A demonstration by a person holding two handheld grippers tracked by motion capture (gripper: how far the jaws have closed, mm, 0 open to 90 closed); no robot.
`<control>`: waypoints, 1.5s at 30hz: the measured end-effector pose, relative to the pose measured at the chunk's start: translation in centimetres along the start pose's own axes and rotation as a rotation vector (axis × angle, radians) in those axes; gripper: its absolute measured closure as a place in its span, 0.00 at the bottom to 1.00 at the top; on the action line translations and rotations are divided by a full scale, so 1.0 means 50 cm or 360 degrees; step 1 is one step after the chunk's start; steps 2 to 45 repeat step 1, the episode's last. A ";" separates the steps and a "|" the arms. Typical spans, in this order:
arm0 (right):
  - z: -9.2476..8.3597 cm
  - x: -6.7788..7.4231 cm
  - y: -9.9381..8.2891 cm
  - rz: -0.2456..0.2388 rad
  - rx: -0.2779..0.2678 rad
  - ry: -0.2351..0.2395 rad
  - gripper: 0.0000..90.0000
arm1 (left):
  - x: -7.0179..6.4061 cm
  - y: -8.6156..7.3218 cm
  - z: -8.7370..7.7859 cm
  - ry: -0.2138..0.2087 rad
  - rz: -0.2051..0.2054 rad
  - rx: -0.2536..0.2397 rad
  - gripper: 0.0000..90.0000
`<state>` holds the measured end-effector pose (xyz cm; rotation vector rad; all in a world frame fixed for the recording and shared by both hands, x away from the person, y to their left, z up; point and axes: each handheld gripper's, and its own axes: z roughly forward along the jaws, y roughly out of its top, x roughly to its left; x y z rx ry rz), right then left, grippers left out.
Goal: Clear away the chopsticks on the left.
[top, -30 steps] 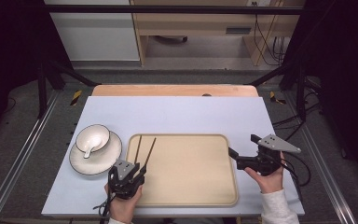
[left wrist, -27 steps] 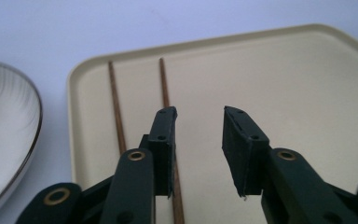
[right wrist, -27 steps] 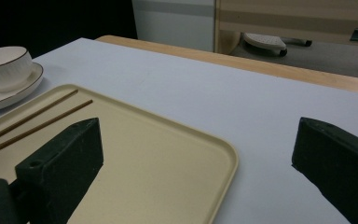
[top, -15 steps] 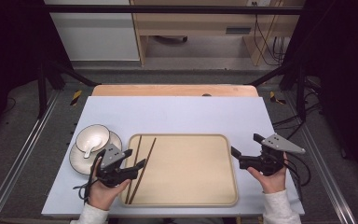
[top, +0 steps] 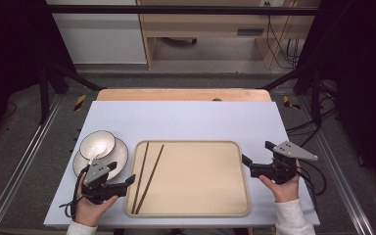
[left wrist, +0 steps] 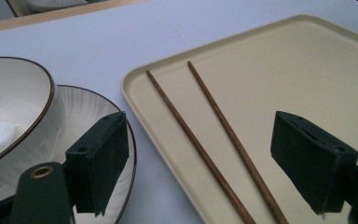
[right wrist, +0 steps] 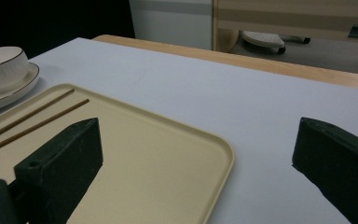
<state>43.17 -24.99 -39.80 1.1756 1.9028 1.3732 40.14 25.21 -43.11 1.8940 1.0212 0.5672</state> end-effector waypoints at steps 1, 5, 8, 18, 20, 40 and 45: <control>0.001 -0.001 -0.001 -0.0008 0.0004 0.0001 0.02 | 0.001 -0.001 0.000 -0.0002 -0.0009 -0.0004 0.21; 0.001 -0.001 -0.001 -0.0008 0.0004 0.0001 0.02 | 0.001 -0.001 0.000 -0.0002 -0.0009 -0.0004 0.21; 0.001 -0.001 -0.001 -0.0008 0.0004 0.0001 0.02 | 0.001 -0.001 0.000 -0.0002 -0.0009 -0.0004 0.21; 0.001 -0.001 -0.001 -0.0008 0.0004 0.0001 0.02 | 0.001 -0.001 0.000 -0.0002 -0.0009 -0.0004 0.21; 0.001 -0.001 -0.001 -0.0008 0.0004 0.0001 0.02 | 0.001 -0.001 0.000 -0.0002 -0.0009 -0.0004 0.21; 0.001 -0.001 -0.001 -0.0008 0.0004 0.0001 0.02 | 0.001 -0.001 0.000 -0.0002 -0.0009 -0.0004 0.21; 0.001 -0.001 -0.001 -0.0008 0.0004 0.0001 0.02 | 0.001 -0.001 0.000 -0.0002 -0.0009 -0.0004 0.21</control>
